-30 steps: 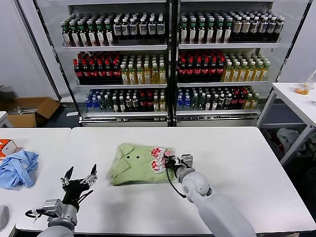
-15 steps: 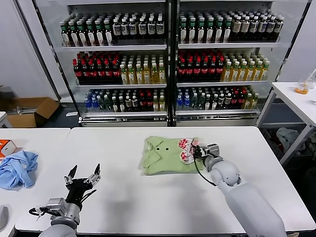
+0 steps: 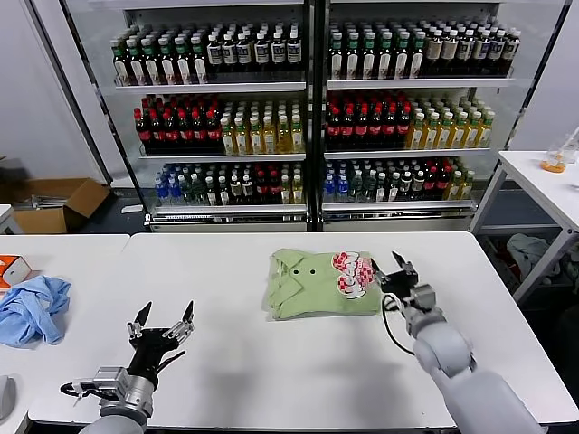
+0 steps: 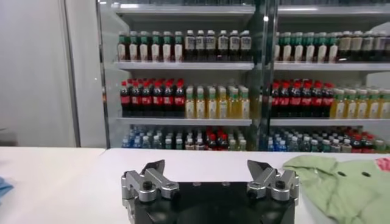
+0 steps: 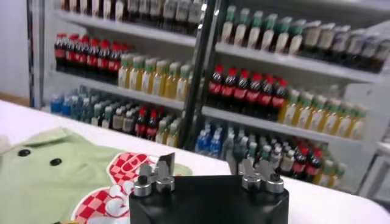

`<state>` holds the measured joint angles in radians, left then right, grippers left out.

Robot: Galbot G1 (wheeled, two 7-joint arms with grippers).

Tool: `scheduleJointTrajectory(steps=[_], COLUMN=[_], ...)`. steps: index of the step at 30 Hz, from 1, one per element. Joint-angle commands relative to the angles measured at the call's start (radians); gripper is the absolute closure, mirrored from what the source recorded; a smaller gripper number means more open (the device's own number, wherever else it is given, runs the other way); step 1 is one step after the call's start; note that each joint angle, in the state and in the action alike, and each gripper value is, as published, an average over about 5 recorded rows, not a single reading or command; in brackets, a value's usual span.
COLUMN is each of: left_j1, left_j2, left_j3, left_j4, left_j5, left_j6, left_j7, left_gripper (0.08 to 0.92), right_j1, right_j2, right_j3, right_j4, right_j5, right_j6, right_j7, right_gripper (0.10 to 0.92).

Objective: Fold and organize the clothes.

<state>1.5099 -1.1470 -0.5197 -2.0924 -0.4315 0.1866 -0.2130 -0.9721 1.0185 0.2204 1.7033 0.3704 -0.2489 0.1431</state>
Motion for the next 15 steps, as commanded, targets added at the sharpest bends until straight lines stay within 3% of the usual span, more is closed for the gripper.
scheduleJointTrajectory(steps=[1, 8, 15], left_j1=[0.02, 0.052, 0.074], left_j2=[-0.018, -0.026, -0.035], left_j3=[0.007, 0.012, 0.005], left_j4=[-0.034, -0.082, -0.112], left_j5=[0.008, 0.047, 0.063], left_j6=[0.0, -0.001, 0.007], left_j7=[0.02, 0.076, 0.088], left_gripper=[0.177, 0.177, 0.177], right_j1=[-0.45, -0.571, -0.586], right_j2=[-0.016, 0.005, 0.013], right_j3=[0.294, 0.362, 0.36], right_j4=[0.353, 0.43, 0.452], right_j5=[-0.028, -0.028, -0.08], right_j6=[0.159, 0.208, 0.245], right_j7=[0.022, 0.018, 0.04], right_gripper=[0.394, 0.222, 0.203])
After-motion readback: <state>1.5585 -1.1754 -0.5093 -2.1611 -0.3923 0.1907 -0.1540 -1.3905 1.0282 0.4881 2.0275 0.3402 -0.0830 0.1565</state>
